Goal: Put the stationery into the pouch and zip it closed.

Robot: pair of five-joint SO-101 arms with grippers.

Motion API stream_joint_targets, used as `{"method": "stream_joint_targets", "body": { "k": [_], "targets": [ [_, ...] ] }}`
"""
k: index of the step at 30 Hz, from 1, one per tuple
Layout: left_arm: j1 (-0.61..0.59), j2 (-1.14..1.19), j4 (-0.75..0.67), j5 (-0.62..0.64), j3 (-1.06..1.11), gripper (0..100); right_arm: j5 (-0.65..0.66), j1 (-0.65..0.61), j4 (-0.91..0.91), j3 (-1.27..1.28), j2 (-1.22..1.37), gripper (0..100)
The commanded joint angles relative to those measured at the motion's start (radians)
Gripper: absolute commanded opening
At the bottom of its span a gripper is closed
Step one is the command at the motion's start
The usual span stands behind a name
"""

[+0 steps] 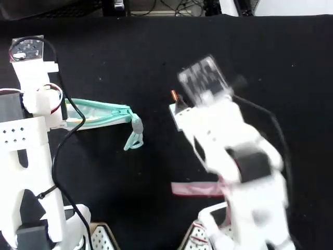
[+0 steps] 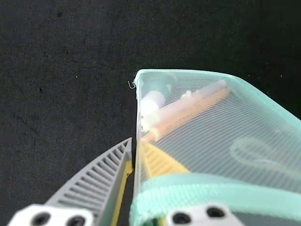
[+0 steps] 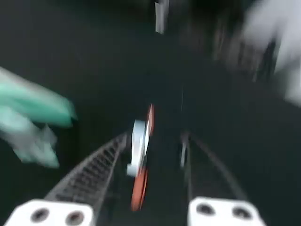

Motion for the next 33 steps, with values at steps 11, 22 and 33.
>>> {"method": "stream_joint_targets", "body": {
  "k": [11,22,33],
  "targets": [
    [-0.01,0.015,-0.012,-0.006,0.03,3,-0.011,0.017,-0.37,0.076,0.684,16.6],
    [-0.01,0.015,-0.012,-0.006,0.03,3,-0.005,-0.017,-0.362,-0.193,1.078,16.6],
    [-0.01,0.015,-0.018,-0.006,0.042,3,0.064,-0.084,-0.273,-0.197,1.095,16.6]
  ]
}}
